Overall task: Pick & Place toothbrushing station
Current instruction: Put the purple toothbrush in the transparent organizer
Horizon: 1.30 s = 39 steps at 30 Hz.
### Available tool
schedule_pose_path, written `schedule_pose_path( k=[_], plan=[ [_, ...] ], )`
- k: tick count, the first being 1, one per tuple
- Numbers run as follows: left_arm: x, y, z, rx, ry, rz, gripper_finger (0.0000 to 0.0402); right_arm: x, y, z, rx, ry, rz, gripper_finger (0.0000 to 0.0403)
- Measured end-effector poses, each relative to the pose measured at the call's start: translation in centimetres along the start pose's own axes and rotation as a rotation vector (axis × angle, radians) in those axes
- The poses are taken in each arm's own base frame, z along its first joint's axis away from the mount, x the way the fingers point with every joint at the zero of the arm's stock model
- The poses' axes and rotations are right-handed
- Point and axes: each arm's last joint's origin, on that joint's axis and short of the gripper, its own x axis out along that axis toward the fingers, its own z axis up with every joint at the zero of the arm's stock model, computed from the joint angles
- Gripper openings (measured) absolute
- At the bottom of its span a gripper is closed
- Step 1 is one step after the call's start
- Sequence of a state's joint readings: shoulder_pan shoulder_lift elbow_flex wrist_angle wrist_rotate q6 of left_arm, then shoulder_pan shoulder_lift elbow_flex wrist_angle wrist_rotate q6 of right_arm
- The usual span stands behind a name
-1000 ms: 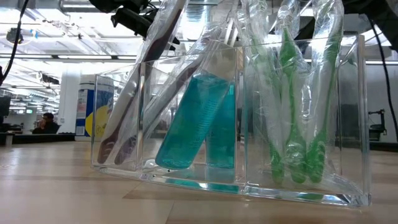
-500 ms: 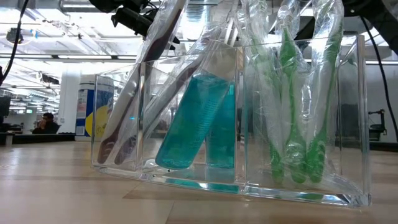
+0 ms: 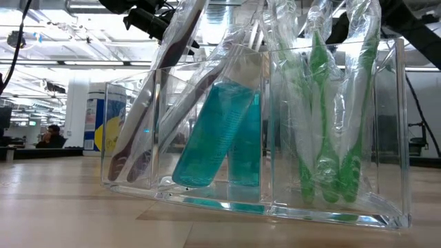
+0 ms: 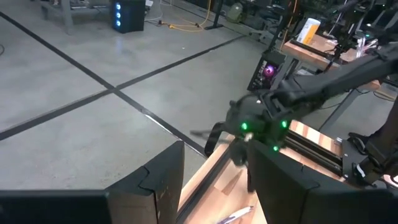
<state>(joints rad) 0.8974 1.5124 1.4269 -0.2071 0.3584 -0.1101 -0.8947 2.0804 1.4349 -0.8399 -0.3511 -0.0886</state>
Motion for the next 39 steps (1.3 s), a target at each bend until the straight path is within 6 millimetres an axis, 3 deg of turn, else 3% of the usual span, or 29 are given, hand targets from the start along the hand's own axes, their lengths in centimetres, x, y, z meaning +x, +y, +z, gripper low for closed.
schedule_pose_path(
  k=[4, 17, 21, 26, 29, 34, 39],
  plan=[
    [0.0, 0.0, 0.0, 0.005, 0.001, 0.000, 0.0172, 0.5, 1.0, 0.7, -0.024, -0.051, -0.007, 0.0000],
    [0.0, 0.0, 0.0, 0.007, 0.001, -0.001, 0.0172, 0.4, 0.7, 1.2, 0.030, -0.100, -0.013, 0.0000],
    [0.0, 0.0, 0.0, 0.008, 0.001, -0.002, 0.0172, 1.7, 1.2, 1.4, 0.043, -0.085, 0.002, 0.0000],
    [0.0, 0.0, 0.0, 0.008, 0.002, -0.004, 0.0172, 2.0, 2.5, 1.7, 0.008, -0.048, -0.004, 0.0000],
    [0.0, 0.0, 0.0, 0.008, 0.001, -0.004, 0.0172, 2.5, 3.8, 1.7, -0.025, -0.032, 0.103, 0.0000],
    [0.0, 0.0, 0.0, 0.023, 0.002, -0.004, 0.0172, 2.2, 8.2, 0.3, -0.369, 0.094, 0.338, 0.0000],
    [0.0, -0.1, -0.1, -0.002, 0.008, -0.039, 0.0172, 1.3, 7.2, 1.6, -0.281, -0.029, 0.257, 0.0000]
  ],
)
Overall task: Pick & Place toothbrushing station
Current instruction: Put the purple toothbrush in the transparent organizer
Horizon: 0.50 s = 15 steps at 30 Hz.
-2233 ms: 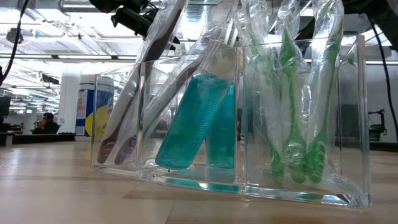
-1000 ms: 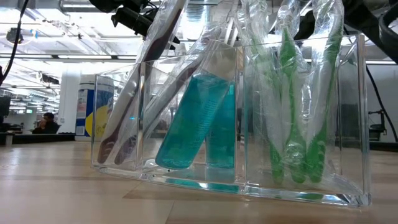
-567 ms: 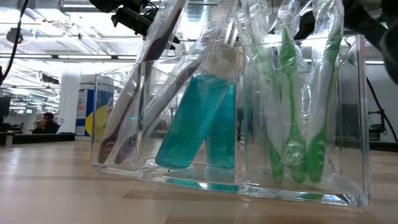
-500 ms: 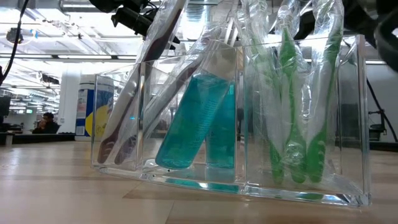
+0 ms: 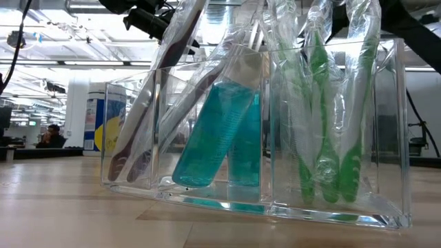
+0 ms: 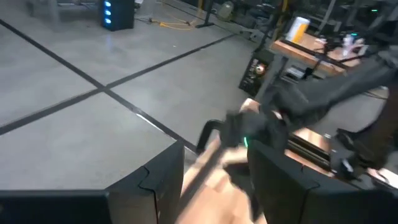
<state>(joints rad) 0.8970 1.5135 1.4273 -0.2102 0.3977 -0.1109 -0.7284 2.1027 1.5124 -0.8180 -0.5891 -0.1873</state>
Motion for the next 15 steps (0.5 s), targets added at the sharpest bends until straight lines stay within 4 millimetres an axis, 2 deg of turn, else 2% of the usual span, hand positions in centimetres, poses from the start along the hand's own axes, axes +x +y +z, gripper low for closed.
schedule_pose_path(
  k=[2, 4, 9, 11, 15],
  plan=[
    [0.0, -0.1, -0.1, -0.004, 0.010, -0.021, 0.0172, -1.6, 0.6, 0.7, 0.005, -0.062, -0.046, 0.0000],
    [0.1, -0.2, -0.2, -0.008, 0.023, -0.025, 0.0172, -2.8, 0.7, 0.8, 0.066, -0.071, -0.179, 0.0000],
    [0.1, -0.2, -0.3, -0.008, 0.027, -0.024, 0.0172, -3.5, -1.5, 0.2, 0.194, -0.069, -0.258, 0.0000],
    [0.1, -0.2, -0.3, -0.008, 0.027, -0.022, 0.0172, -2.7, -2.2, 0.2, 0.248, -0.056, -0.272, 0.0000],
    [0.1, -0.2, -0.3, -0.008, 0.028, -0.020, 0.0172, 0.3, -3.5, -0.4, 0.370, 0.025, -0.247, 0.0000]
  ],
)
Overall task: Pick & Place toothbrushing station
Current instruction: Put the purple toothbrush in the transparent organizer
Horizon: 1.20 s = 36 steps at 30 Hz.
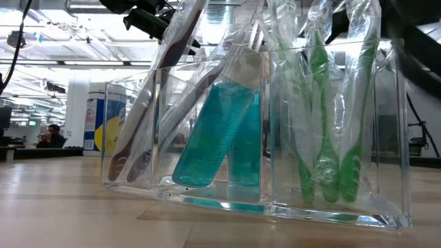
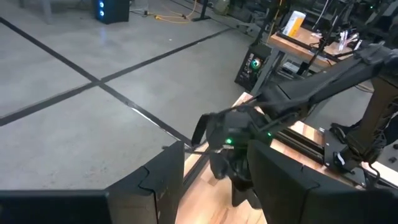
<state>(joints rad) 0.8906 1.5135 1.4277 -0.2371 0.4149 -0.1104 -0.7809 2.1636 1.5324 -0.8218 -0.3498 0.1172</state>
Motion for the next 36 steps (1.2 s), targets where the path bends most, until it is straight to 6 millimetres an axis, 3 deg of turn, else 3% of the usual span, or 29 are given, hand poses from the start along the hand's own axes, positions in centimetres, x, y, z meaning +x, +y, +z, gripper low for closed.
schedule_pose_path(
  k=[6, 10, 17, 21, 23, 28, 32, 36],
  plan=[
    [0.1, 0.1, -0.3, -0.005, 0.012, 0.005, 0.0172, 0.3, 1.3, 0.3, -0.028, 0.006, -0.079, 0.0000],
    [0.5, 0.5, -1.8, -0.028, 0.055, 0.010, 0.0172, 0.7, 2.8, 1.2, -0.050, 0.009, -0.059, 0.0000],
    [1.2, 0.2, -3.9, -0.045, 0.107, -0.011, 0.0172, 1.6, 9.1, 2.4, -0.233, 0.106, 0.270, 0.0000],
    [0.3, -0.5, -3.4, -0.026, 0.081, -0.025, 0.0172, 0.6, 10.1, 2.5, -0.277, 0.112, 0.372, 0.0000],
    [-0.3, -0.7, -3.0, -0.019, 0.065, -0.027, 0.0172, 0.2, 10.2, 2.2, -0.274, 0.114, 0.335, 0.0000],
    [-1.8, -1.1, -2.1, -0.001, 0.015, -0.019, 0.0172, -2.7, 9.8, 2.5, -0.208, -0.007, 0.018, 0.0000],
    [-2.1, -1.1, -1.9, 0.006, 0.006, -0.014, 0.0172, -2.8, 8.2, 2.6, -0.132, -0.005, -0.127, 0.0000],
    [-2.2, -1.0, -1.9, 0.026, 0.004, -0.009, 0.0172, -1.3, 8.1, 2.5, -0.132, 0.023, -0.190, 0.0000]
  ],
)
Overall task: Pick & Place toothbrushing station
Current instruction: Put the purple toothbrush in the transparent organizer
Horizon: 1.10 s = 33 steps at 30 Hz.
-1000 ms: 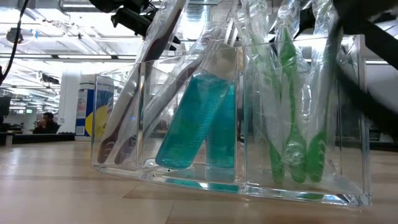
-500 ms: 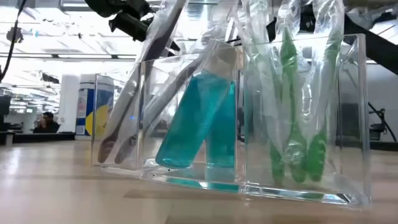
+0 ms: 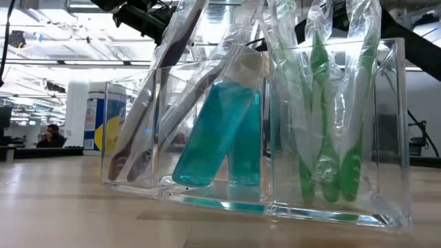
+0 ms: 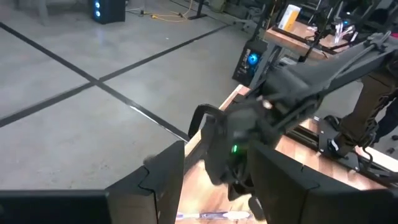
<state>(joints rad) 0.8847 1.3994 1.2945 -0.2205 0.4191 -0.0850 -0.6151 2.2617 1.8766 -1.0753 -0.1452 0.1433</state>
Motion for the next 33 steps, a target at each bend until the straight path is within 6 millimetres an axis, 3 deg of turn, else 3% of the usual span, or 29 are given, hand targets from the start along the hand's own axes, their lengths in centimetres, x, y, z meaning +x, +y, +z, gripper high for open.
schedule_pose_path(
  k=[5, 17, 20, 22, 26, 31, 33],
  plan=[
    [0.1, 0.1, -0.1, 0.012, 0.004, 0.000, 0.0172, 2.4, 0.5, 0.0, -0.013, 0.043, -0.054, 0.0000],
    [0.1, 0.2, -0.1, 0.023, 0.007, 0.005, 0.0172, 3.6, 0.7, -0.4, 0.014, 0.020, -0.061, 0.0000],
    [0.1, 0.2, -0.1, 0.024, 0.007, 0.004, 0.0172, 3.2, 1.0, 0.2, -0.009, 0.016, 0.072, 0.0000],
    [0.1, 0.2, -0.1, 0.024, 0.007, 0.004, 0.0172, 3.1, 1.7, -0.1, -0.114, 0.041, 0.175, 0.0000],
    [0.1, 0.2, -0.1, 0.024, 0.006, -0.002, 0.0172, 4.2, 1.5, -0.7, -0.204, 0.036, 0.407, 0.0000],
    [0.1, 0.0, -0.2, 0.017, 0.016, -0.054, 0.0172, 0.4, 0.7, -0.1, -0.209, -0.117, 0.407, 0.0000],
    [0.1, 0.1, -0.2, 0.014, 0.022, -0.054, 0.0172, 0.3, 0.5, -0.6, -0.160, -0.065, 0.360, 0.0000]
  ],
)
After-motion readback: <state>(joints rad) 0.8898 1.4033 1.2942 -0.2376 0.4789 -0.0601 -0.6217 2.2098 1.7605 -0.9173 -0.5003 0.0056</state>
